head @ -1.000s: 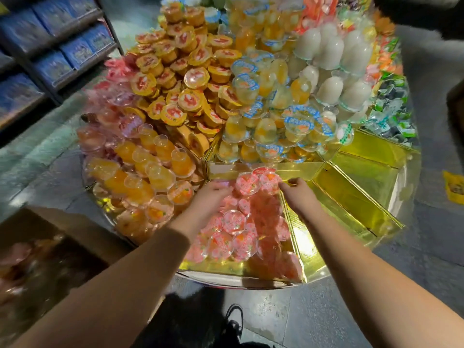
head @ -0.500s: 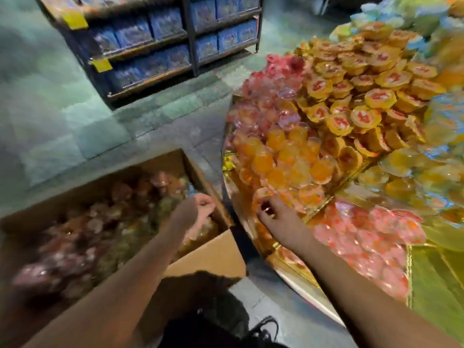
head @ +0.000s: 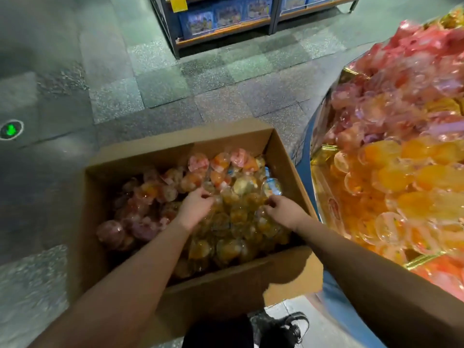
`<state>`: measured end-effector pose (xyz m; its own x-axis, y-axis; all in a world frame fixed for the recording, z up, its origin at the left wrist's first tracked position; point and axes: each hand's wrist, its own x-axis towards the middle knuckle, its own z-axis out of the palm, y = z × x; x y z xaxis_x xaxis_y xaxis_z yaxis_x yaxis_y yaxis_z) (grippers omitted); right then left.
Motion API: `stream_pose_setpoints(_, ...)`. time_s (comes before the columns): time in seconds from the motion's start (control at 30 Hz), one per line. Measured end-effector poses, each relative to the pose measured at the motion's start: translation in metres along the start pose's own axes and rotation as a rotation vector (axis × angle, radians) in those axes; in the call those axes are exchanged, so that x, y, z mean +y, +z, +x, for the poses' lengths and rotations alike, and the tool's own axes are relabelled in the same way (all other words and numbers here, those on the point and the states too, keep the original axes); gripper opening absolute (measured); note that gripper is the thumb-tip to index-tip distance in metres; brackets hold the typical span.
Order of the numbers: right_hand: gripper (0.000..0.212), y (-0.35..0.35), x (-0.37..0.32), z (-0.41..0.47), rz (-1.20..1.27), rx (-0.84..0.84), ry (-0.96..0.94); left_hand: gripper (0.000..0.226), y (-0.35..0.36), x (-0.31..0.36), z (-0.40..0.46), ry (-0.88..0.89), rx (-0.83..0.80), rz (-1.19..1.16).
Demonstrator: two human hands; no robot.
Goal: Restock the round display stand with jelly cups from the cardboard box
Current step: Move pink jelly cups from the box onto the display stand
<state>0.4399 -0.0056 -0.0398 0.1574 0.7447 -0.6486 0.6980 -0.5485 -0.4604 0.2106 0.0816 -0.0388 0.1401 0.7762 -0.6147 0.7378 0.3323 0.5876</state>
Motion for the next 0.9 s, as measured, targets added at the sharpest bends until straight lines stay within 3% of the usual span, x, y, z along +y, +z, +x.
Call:
stream_pose_setpoints(0.17,0.038,0.007,-0.018,0.063,0.021,0.029,0.122,0.04,-0.01,-0.003,0.05,-0.029,0.167,-0.004)
stream_pose_setpoints(0.3,0.044,0.014,-0.032,0.105,0.224,0.108,0.241,0.035,-0.021,0.008,0.086,-0.038,0.25,-0.03)
stream_pose_setpoints(0.47,0.042,0.013,-0.043,0.154,0.648,0.192,0.353,0.056,-0.026,0.006,0.124,-0.095,0.207,0.1)
stream_pose_setpoints(0.7,0.045,0.019,-0.054,0.188,0.827,0.216,0.428,0.054,-0.025,0.005,0.15,-0.165,0.181,-0.048)
stream_pose_setpoints(0.8,0.029,0.022,-0.06,0.191,0.888,0.22,0.476,0.044,-0.022,0.005,0.151,-0.159,0.21,-0.123)
stream_pose_setpoints(0.9,0.02,0.02,-0.064,0.189,0.984,0.217,0.521,0.019,-0.016,0.003,0.148,-0.132,0.205,-0.087)
